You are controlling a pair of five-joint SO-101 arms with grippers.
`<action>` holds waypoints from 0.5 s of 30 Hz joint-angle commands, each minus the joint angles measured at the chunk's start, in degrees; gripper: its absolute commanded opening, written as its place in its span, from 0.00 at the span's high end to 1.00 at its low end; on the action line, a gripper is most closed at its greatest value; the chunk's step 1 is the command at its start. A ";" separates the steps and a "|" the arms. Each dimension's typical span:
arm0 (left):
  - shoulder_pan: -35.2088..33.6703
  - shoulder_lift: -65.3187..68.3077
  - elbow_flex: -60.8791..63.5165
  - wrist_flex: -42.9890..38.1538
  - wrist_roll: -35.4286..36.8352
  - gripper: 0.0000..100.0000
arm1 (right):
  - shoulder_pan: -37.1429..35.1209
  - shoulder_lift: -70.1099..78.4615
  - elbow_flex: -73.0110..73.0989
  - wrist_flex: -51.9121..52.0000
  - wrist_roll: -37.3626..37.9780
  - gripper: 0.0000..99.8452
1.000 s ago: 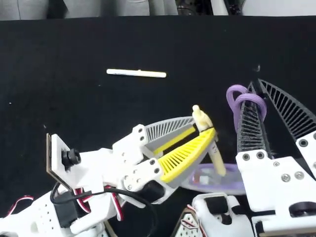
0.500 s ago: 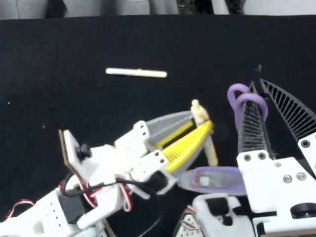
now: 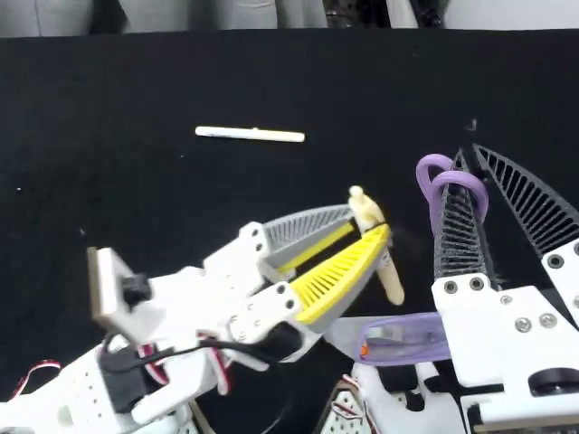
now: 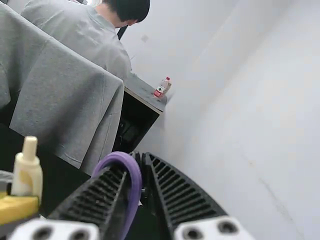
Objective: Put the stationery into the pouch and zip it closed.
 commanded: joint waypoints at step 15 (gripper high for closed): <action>12.00 -6.42 -2.86 5.27 4.66 0.97 | -0.62 7.25 0.48 -1.32 0.62 0.99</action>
